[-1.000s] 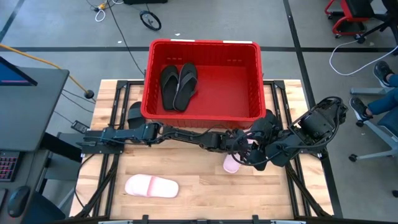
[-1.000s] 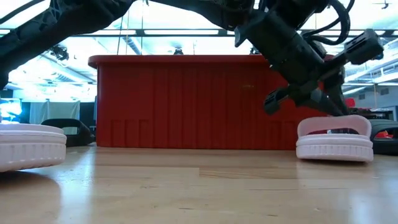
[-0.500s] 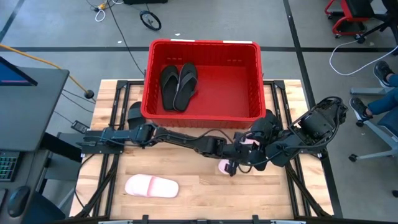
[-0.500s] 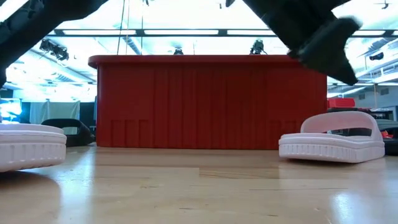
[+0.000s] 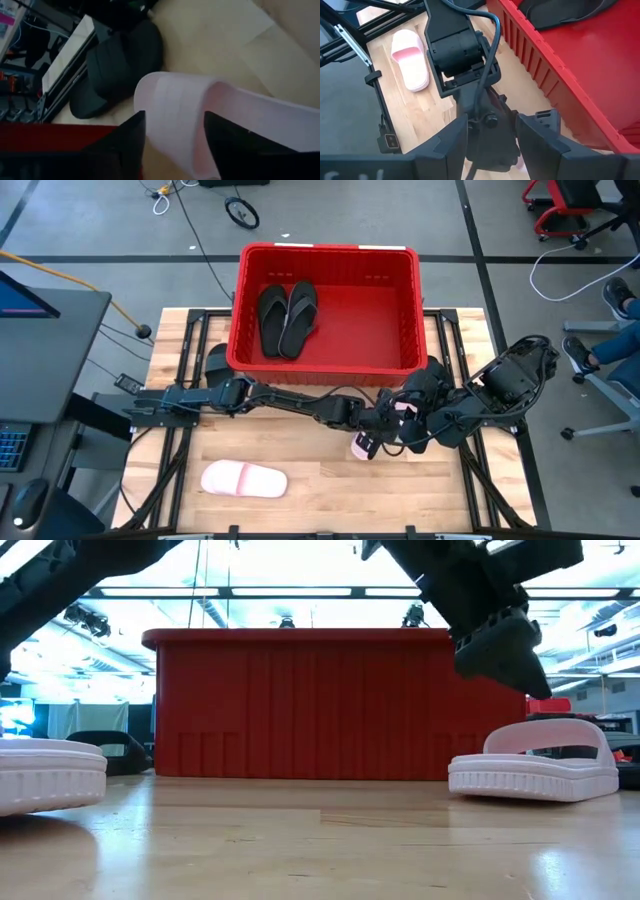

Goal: Pick and place slides into bin
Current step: Put the pink slipper into the red bin

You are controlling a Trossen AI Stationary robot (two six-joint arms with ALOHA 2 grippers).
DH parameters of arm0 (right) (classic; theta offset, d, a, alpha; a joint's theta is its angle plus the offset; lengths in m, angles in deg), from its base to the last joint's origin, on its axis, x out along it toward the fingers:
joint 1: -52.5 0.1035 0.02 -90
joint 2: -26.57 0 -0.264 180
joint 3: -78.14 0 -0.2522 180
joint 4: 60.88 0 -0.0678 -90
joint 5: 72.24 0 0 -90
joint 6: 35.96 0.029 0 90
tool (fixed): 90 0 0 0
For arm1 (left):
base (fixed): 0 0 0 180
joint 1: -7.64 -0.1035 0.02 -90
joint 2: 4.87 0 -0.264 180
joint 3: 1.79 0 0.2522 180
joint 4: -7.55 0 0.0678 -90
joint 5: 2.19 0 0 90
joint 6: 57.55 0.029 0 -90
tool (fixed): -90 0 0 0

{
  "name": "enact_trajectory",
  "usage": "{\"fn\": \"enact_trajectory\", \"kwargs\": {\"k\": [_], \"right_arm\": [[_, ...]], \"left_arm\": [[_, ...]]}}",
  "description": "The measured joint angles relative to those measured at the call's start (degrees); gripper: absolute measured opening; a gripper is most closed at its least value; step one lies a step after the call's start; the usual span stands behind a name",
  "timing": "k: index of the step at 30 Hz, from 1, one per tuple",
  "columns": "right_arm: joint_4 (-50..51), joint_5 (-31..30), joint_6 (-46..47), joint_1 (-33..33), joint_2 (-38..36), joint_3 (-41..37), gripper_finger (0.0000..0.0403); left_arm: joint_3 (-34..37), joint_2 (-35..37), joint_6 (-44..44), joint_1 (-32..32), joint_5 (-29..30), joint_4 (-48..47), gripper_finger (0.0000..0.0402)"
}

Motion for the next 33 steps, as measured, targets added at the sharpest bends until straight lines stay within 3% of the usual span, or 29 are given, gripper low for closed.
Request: {"fn": "enact_trajectory", "kwargs": {"k": [7, 19, 23, 28, 33], "right_arm": [[0.00, -0.11, 0.00, 0.00, 0.00, 0.00, 0.0173], [0.00, -0.15, 0.02, 0.00, 0.00, 0.00, 0.0173], [0.00, -0.16, 0.02, 0.00, 0.00, 0.01, 0.0173], [0.00, -1.01, 0.02, 0.00, 0.00, 0.00, 0.0173], [-0.02, -1.19, 0.03, 0.00, 0.00, 0.00, 0.0173]], "left_arm": [[-0.14, -1.87, 0.01, -0.19, 0.16, 0.64, 0.0242], [0.00, -4.64, -0.33, -1.42, 1.51, 3.17, 0.0234], [0.00, -5.46, -0.44, -2.19, 5.46, 5.13, 0.0224], [0.00, -5.42, -2.72, -3.31, 6.61, 5.05, 0.0162], [0.00, -5.18, -4.25, -3.26, 9.06, 3.85, 0.0027]]}}
